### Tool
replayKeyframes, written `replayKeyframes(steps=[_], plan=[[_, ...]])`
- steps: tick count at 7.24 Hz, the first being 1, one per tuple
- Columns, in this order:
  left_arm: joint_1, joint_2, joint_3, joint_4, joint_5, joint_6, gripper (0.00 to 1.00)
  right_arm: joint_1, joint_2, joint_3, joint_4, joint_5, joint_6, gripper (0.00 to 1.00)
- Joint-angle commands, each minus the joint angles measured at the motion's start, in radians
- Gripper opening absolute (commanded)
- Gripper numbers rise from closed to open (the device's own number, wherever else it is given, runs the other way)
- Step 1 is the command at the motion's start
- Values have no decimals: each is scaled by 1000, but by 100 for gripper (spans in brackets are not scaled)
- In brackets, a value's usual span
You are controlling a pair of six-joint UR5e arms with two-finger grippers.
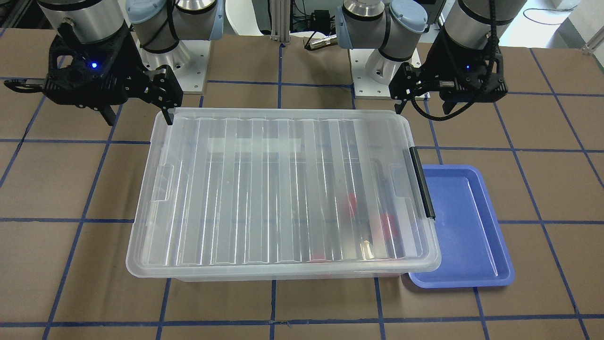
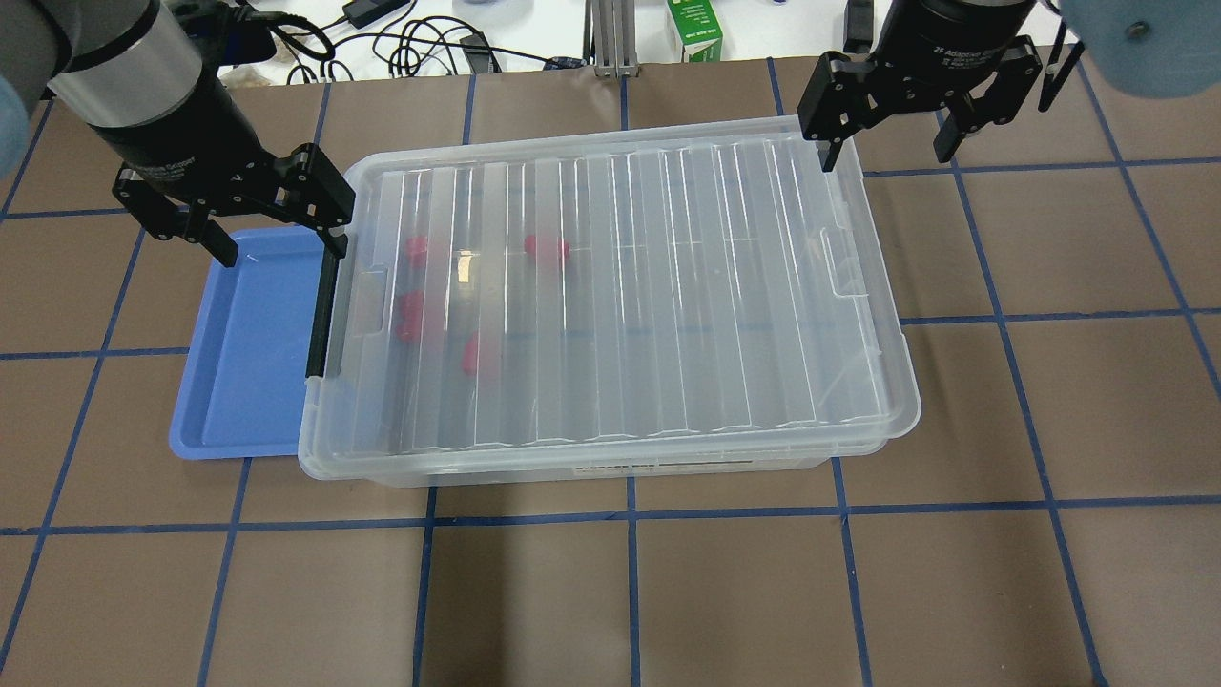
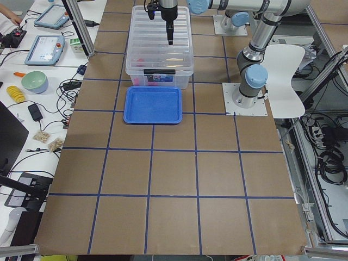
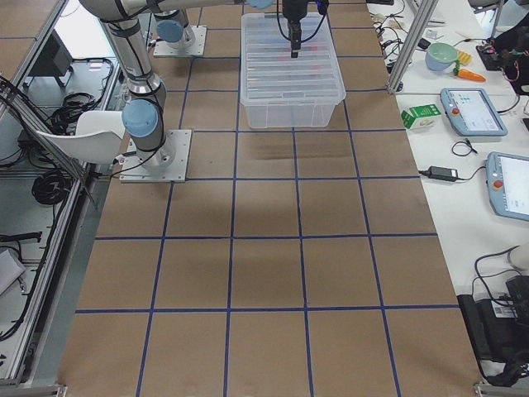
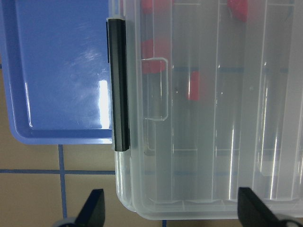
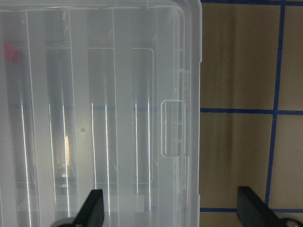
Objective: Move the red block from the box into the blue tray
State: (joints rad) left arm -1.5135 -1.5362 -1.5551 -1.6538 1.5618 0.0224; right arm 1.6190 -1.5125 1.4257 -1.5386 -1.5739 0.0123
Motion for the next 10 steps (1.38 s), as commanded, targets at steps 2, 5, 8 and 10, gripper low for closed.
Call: replayKeyframes(steps=[2,5,8,10], plan=[[-7,13,-16,16,-5,-1,100,-4,0,-1,0,0,-3,100],[-8,10,-14,17,-54,1,100,-72,0,-17,5,-2,-29,100],[-8,18,-14,11,-52,2,100,-153,0,-19,43,2,-112,100],[-8,8,-16,11,-54,2,100,-148,15,71,-56,2,-109,100]])
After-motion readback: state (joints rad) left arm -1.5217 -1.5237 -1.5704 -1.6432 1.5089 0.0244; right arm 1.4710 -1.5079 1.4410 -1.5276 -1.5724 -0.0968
